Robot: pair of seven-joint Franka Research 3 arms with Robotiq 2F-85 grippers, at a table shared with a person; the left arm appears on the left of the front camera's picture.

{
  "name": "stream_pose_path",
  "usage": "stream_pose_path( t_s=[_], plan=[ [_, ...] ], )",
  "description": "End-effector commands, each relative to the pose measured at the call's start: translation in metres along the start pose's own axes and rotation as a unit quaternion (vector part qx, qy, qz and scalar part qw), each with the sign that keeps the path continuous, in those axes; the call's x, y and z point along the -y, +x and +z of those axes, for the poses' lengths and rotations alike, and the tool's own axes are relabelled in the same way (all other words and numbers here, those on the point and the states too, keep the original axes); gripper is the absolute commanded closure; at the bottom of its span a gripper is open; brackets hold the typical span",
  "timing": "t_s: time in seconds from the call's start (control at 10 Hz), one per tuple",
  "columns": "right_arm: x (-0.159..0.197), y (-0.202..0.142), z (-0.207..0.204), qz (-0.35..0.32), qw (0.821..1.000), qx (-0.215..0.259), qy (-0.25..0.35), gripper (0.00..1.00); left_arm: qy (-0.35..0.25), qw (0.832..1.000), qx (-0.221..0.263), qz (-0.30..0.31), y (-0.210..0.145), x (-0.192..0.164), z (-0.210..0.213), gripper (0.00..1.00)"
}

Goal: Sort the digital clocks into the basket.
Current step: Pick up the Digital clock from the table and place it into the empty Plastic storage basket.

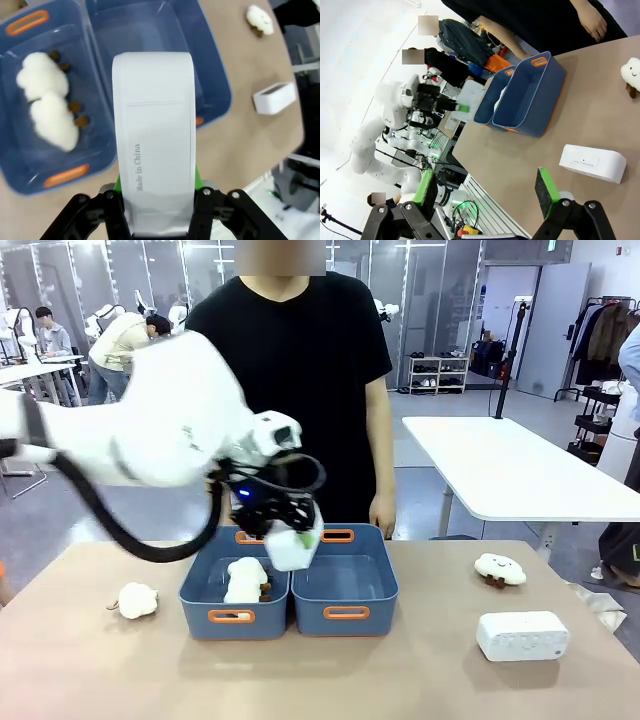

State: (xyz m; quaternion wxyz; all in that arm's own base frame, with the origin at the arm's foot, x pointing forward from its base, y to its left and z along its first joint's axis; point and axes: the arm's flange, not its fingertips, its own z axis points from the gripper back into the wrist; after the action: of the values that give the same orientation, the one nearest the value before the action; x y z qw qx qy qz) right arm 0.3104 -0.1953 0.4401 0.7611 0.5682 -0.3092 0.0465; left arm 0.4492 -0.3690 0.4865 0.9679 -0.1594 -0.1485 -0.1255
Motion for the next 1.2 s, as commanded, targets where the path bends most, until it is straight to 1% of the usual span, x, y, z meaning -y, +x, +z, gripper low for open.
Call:
stream_pose_path(
  t_s=[0.0, 0.1, 0.2, 0.3, 0.5, 0.6, 0.7, 0.8, 0.9, 1.0, 1.1],
  plan=[
    [-0.001, 0.001, 0.001, 0.012, 1.000, 0.006, 0.007, 0.00, 0.051, 0.998, 0.012, 0.046, 0.030, 0.037, -0.032, 0.50],
    [-0.001, 0.001, 0.001, 0.012, 1.000, 0.006, 0.007, 0.00, 0.068, 0.995, 0.037, 0.067, 0.052, 0.042, -0.066, 0.50],
    [-0.001, 0.001, 0.001, 0.012, 1.000, 0.006, 0.007, 0.00, 0.082, 0.993, 0.026, 0.084, 0.053, 0.042, -0.085, 0.50],
    [-0.001, 0.001, 0.001, 0.012, 1.000, 0.006, 0.007, 0.00, 0.080, 0.993, 0.011, 0.091, 0.055, 0.037, -0.101, 0.50],
    [-0.001, 0.001, 0.001, 0.012, 1.000, 0.006, 0.007, 0.00, 0.081, 0.991, -0.003, 0.107, 0.057, 0.032, -0.124, 0.50],
    [-0.001, 0.001, 0.001, 0.012, 1.000, 0.006, 0.007, 0.00, 0.096, 0.990, -0.001, 0.106, 0.060, 0.028, -0.130, 0.50],
    [-0.001, 0.001, 0.001, 0.012, 1.000, 0.006, 0.007, 0.00, 0.110, 0.988, -0.013, 0.107, 0.056, 0.025, -0.133, 0.50],
    [-0.001, 0.001, 0.001, 0.012, 1.000, 0.006, 0.007, 0.00, 0.113, 0.988, -0.022, 0.106, 0.057, 0.021, -0.136, 0.37],
    [-0.001, 0.001, 0.001, 0.012, 1.000, 0.006, 0.007, 0.00, 0.110, 0.989, -0.021, 0.101, 0.057, 0.021, -0.134, 0.26],
    [-0.001, 0.001, 0.001, 0.012, 1.000, 0.006, 0.007, 0.00, 0.110, 0.989, -0.024, 0.098, 0.057, 0.021, -0.130, 0.05],
    [-0.001, 0.001, 0.001, 0.012, 1.000, 0.006, 0.007, 0.00, 0.112, 0.988, -0.026, 0.100, 0.058, 0.019, -0.129, 0.00]
  ],
)
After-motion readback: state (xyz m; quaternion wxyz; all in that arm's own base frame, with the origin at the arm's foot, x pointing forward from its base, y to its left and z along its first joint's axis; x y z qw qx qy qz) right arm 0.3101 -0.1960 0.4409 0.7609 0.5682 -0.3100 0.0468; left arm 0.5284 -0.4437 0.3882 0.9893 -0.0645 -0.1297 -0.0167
